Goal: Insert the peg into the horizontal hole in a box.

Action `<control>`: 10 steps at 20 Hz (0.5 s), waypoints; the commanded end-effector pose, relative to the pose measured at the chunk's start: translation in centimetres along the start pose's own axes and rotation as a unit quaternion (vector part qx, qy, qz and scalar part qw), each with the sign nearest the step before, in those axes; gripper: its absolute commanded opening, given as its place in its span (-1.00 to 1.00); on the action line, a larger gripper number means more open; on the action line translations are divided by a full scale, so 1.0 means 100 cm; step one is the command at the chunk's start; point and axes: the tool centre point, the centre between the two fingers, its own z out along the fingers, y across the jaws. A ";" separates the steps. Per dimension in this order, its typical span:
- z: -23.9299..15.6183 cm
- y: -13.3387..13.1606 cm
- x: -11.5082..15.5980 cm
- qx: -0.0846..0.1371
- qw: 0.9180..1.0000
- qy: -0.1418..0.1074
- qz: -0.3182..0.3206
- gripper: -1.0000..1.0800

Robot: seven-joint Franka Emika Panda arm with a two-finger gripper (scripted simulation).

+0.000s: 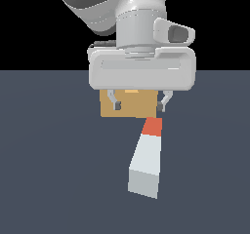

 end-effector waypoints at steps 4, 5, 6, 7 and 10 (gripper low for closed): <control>0.029 0.014 -0.024 0.003 0.999 0.003 0.050 0.92; 0.033 0.016 -0.028 0.004 0.998 0.003 0.057 0.92; 0.036 0.018 -0.031 0.004 0.998 0.003 0.063 0.92; 0.039 0.019 -0.033 0.005 0.998 0.004 0.068 0.92; 0.045 0.022 -0.039 0.005 0.997 0.005 0.079 0.92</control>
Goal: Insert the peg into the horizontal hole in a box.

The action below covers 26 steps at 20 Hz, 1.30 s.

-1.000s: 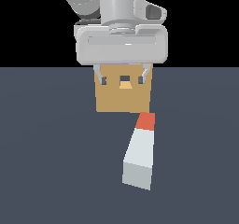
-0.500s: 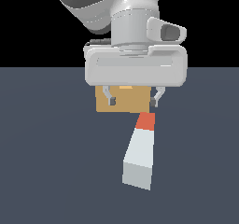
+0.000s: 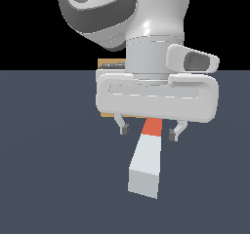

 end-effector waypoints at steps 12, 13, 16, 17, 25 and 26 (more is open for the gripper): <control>0.023 0.003 -0.004 0.001 1.000 0.001 0.009 0.92; 0.028 0.003 -0.004 0.000 1.000 0.001 0.010 0.92; 0.044 0.002 -0.004 0.000 1.000 0.001 0.010 0.92; 0.048 0.002 -0.004 0.000 1.000 0.001 0.010 0.92; 0.055 0.004 -0.004 0.000 1.000 0.001 0.010 -1.00; 0.055 0.004 -0.004 0.000 1.000 0.001 0.010 -1.00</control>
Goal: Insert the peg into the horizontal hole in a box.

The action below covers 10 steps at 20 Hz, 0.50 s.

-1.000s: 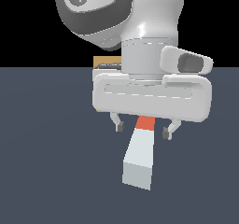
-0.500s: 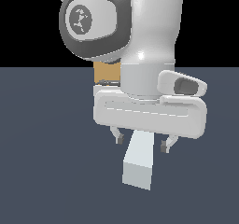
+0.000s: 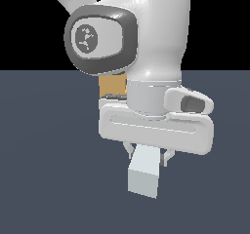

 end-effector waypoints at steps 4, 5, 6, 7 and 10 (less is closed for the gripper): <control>0.000 0.000 0.000 0.000 1.000 0.000 0.000 -1.00; 0.000 0.000 0.000 0.000 1.000 0.000 0.000 -1.00; 0.000 0.000 0.000 0.000 1.000 0.000 0.000 -1.00; 0.000 0.000 0.000 0.000 1.000 0.000 0.000 -1.00; -0.001 0.000 0.001 0.000 1.000 0.000 -0.001 -1.00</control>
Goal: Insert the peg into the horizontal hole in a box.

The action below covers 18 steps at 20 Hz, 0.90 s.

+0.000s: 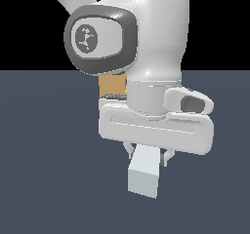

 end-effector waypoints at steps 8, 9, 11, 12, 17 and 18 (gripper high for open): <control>-0.025 -0.011 0.022 -0.001 1.000 0.000 -0.030 -1.00; -0.030 -0.013 0.026 -0.001 0.999 0.000 -0.036 -1.00; -0.042 -0.019 0.036 -0.001 0.999 0.000 -0.050 -1.00; -0.049 -0.023 0.042 -0.001 0.998 -0.001 -0.059 -1.00; -0.081 -0.040 0.068 -0.001 0.995 -0.001 -0.096 -1.00; -0.086 -0.043 0.072 -0.001 0.995 -0.001 -0.102 -1.00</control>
